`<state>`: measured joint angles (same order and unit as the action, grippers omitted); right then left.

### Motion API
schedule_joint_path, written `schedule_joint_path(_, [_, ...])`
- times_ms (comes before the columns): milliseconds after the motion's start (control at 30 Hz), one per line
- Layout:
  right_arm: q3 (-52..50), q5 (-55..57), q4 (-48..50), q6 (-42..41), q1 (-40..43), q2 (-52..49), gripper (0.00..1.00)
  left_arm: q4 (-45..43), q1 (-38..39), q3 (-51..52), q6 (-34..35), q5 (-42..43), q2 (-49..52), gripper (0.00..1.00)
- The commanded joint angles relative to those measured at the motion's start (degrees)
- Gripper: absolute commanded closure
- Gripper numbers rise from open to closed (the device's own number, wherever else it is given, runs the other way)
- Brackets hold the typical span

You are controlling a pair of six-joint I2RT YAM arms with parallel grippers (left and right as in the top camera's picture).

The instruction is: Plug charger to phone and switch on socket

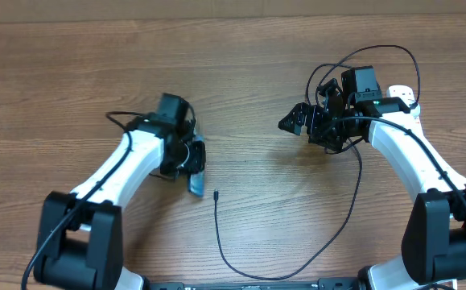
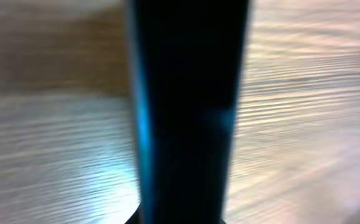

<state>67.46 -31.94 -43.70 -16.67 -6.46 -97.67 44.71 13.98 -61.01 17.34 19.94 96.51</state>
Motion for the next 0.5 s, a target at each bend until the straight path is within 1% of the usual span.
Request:
schedule_joint_path(0, [0.1,0.4,0.1,0.3,-0.2,0.4,0.0,-0.9,-3.3,-1.9,-4.0,13.0,-4.0,0.96])
schedule_joint_path(267, [0.1,0.4,0.1,0.3,-0.2,0.4,0.0,-7.1,-10.5,-0.6,-8.9,29.0,-4.5,0.96])
schedule_joint_path(400, [0.1,0.4,0.1,0.3,-0.2,0.4,0.0,-11.8,-12.6,1.9,-9.0,34.0,-4.5,0.96])
schedule_joint_path(467, [0.1,0.4,0.1,0.3,-0.2,0.4,0.0,-13.7,-13.0,3.5,-9.0,34.1,-4.5,0.96])
